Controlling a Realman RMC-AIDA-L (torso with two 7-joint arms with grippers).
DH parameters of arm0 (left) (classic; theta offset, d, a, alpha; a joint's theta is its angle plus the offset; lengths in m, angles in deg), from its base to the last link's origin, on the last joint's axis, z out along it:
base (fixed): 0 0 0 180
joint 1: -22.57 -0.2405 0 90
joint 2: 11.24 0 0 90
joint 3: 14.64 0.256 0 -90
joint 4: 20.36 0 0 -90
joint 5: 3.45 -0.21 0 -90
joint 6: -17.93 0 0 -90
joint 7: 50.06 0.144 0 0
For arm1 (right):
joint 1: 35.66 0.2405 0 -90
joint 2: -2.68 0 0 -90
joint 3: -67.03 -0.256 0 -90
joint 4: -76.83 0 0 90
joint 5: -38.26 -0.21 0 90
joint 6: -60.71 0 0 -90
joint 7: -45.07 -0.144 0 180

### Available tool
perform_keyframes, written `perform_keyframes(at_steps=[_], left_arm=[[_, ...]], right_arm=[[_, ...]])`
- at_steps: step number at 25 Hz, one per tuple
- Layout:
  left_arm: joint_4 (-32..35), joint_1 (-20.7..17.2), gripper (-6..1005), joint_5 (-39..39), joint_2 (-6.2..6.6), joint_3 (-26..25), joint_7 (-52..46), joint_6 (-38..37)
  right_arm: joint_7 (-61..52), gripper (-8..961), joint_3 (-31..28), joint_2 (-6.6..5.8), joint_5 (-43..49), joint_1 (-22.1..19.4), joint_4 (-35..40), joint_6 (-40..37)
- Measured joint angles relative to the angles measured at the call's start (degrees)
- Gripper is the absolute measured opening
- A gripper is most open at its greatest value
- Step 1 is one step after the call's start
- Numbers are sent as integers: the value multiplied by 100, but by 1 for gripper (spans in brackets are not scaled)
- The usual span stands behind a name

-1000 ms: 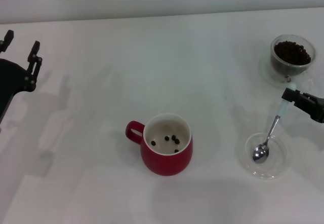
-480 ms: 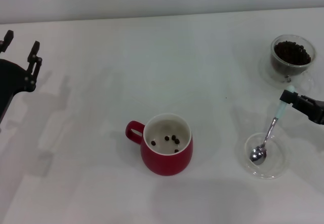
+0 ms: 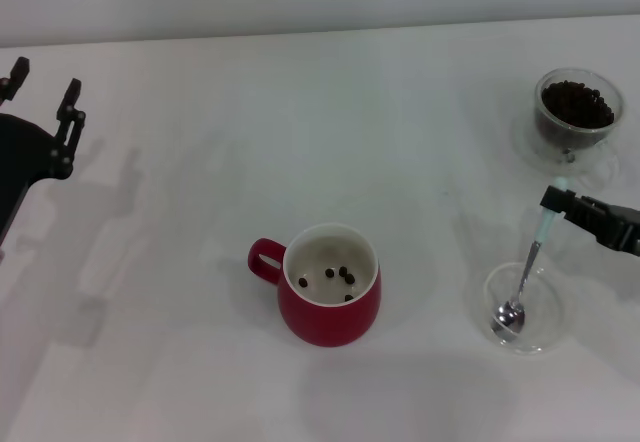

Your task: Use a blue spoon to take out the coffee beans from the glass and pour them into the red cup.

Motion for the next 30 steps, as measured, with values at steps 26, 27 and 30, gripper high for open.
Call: perform_keyframes(at_steps=[26,27,30], left_arm=[[0,-36,490,-10,-9,-10,-8,16],[0,-36,490,-10,-9,-11,-10,16],[0,-44,490,-10,-9,-12,-13,15]], right_arm=[[-6,174,0,2,154,133,-106,-425],[-8,184,0,2,154,133,-106,-428],[-8,204,0,0,154,132,-104,-431]])
